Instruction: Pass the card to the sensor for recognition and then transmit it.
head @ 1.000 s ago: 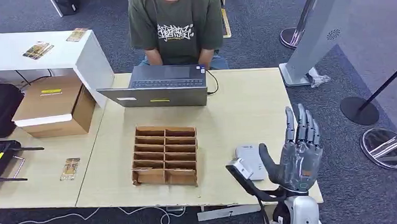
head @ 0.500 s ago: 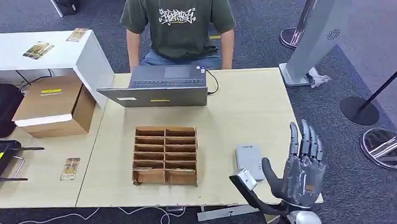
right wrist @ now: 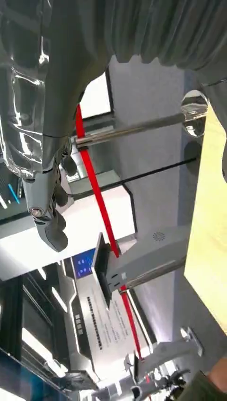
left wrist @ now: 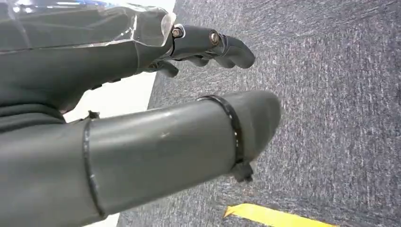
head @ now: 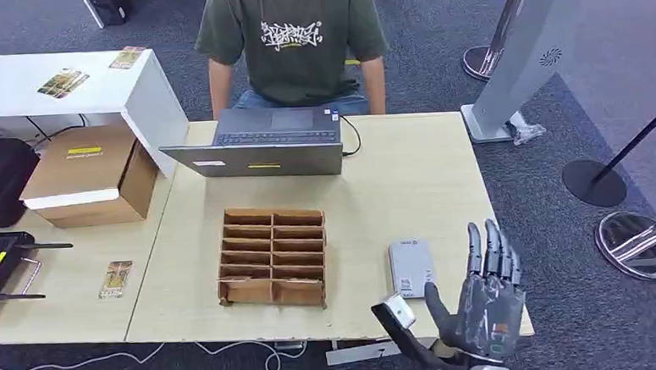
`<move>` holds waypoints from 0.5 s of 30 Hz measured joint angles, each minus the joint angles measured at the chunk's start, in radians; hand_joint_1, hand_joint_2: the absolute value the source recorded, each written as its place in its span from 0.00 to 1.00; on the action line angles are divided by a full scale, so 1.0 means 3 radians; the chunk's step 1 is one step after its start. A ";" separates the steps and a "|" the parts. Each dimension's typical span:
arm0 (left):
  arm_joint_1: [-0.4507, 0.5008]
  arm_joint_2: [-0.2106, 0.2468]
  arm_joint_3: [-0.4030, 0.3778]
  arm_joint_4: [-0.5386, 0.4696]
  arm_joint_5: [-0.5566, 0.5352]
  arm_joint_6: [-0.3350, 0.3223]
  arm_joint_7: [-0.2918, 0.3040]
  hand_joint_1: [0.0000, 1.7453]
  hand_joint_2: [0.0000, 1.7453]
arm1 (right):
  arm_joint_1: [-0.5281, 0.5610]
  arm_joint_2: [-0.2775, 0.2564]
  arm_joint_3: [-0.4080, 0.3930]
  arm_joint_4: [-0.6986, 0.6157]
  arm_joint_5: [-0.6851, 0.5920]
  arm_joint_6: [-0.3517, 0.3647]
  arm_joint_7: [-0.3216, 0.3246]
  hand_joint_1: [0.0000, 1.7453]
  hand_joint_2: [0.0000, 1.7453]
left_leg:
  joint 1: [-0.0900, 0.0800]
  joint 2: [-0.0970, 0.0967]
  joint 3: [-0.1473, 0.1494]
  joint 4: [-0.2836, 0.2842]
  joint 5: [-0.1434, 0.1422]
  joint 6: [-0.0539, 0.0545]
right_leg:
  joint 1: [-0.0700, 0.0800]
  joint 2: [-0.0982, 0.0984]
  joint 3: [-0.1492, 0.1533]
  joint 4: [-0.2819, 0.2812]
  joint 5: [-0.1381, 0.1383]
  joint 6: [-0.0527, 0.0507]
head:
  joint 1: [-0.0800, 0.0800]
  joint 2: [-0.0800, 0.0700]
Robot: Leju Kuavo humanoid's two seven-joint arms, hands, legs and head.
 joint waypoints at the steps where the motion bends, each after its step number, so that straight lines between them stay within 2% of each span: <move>1: 0.0001 0.0001 -0.0033 0.0000 0.0036 0.0000 0.0018 0.00 0.00 | 0.0001 -0.0004 0.0034 0.0009 -0.0001 0.0011 0.0013 0.00 1.00 | 0.0000 0.0000 0.0000 0.0000 0.0000 0.0000 | 0.0000 0.0000 0.0000 0.0000 0.0000 0.0000 | 0.0001 0.0000; 10: 0.0157 0.0019 -0.0592 -0.0057 0.0600 -0.0022 0.0298 0.00 0.00 | 0.0008 -0.0006 0.0334 0.0191 0.0000 0.0122 -0.0131 0.00 1.00 | 0.0001 0.0000 0.0000 -0.0001 -0.0002 -0.0002 | 0.0002 0.0000 0.0000 0.0000 -0.0002 -0.0002 | 0.0000 0.0000; 15: 0.0454 0.0008 -0.1193 -0.0320 0.1060 -0.0075 0.0613 0.00 0.00 | -0.0008 0.0025 0.0392 0.0344 -0.0005 0.0130 -0.0310 0.00 1.00 | 0.0001 0.0001 0.0004 -0.0001 -0.0005 0.0000 | 0.0001 0.0001 0.0000 0.0000 -0.0006 0.0001 | -0.0001 0.0000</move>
